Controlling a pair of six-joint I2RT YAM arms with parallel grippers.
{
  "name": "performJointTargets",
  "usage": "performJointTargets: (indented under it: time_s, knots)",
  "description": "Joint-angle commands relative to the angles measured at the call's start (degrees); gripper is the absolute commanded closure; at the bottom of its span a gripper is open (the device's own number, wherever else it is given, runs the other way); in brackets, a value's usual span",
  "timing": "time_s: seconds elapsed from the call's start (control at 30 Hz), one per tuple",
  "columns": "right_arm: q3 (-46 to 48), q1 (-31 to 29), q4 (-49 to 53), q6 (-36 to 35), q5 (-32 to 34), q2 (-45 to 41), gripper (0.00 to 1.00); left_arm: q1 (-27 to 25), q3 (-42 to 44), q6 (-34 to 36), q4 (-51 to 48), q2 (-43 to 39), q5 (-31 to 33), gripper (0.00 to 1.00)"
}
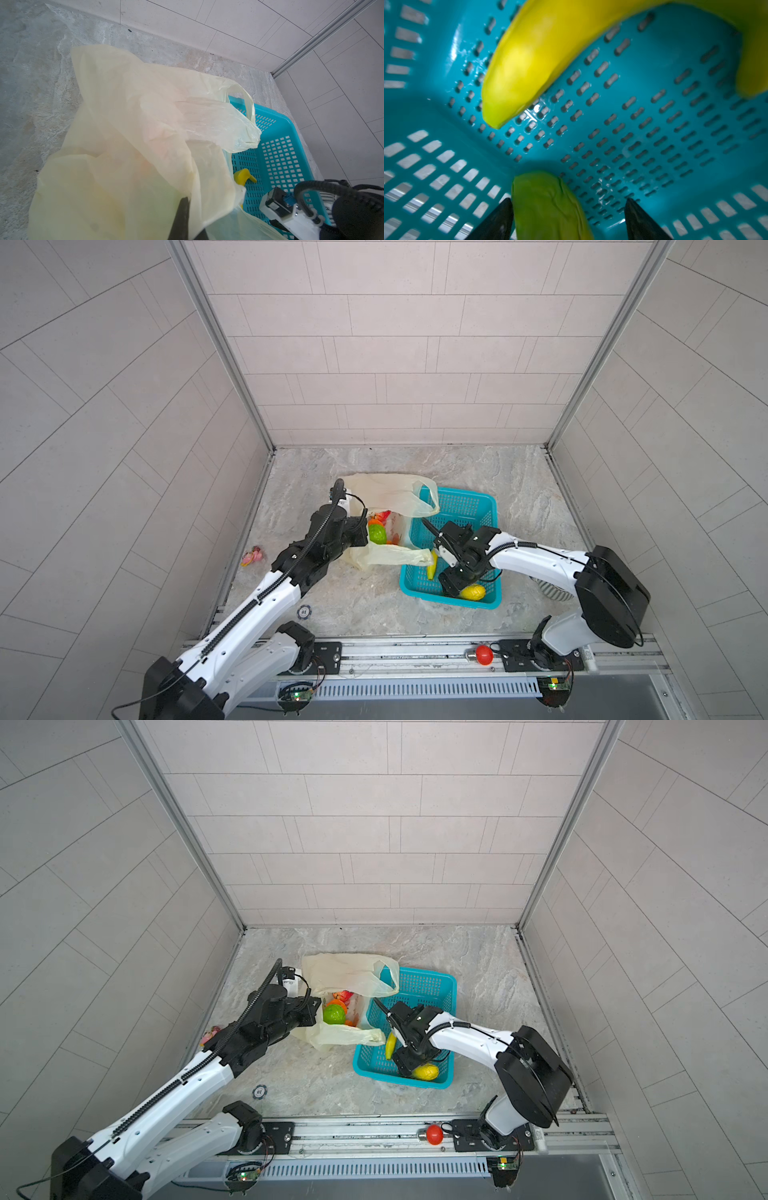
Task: Place the fruits into the plastic bag
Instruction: 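Move the right gripper back over the basket to the green cucumber, then lower the right gripper and grasp the green cucumber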
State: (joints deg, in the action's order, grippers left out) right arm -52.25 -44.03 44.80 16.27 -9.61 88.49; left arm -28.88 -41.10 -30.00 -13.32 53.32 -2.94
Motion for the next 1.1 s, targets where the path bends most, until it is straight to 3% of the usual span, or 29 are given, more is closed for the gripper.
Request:
performJointTargets:
  time_s: [0.0,0.23,0.4,1.07]
  knots:
    - [-0.21,-0.52,2.05,-0.48,5.81,0.9,0.21,0.14,0.85,-0.23,0.9,-1.17,0.38,1.0]
    - [-2.59,4.31,0.12,1.54,15.5,0.05,0.27,0.14,0.33,-0.59,-0.04,-1.59,0.19,1.0]
    - [-2.67,7.45,-2.63,2.91,12.82,-2.58,0.27,0.17,0.05,-0.68,-0.65,-2.16,0.53,1.0]
    - [1.92,4.59,3.08,2.35,7.5,-8.38,0.26,0.14,0.95,-0.94,0.53,-1.13,0.52,1.0]
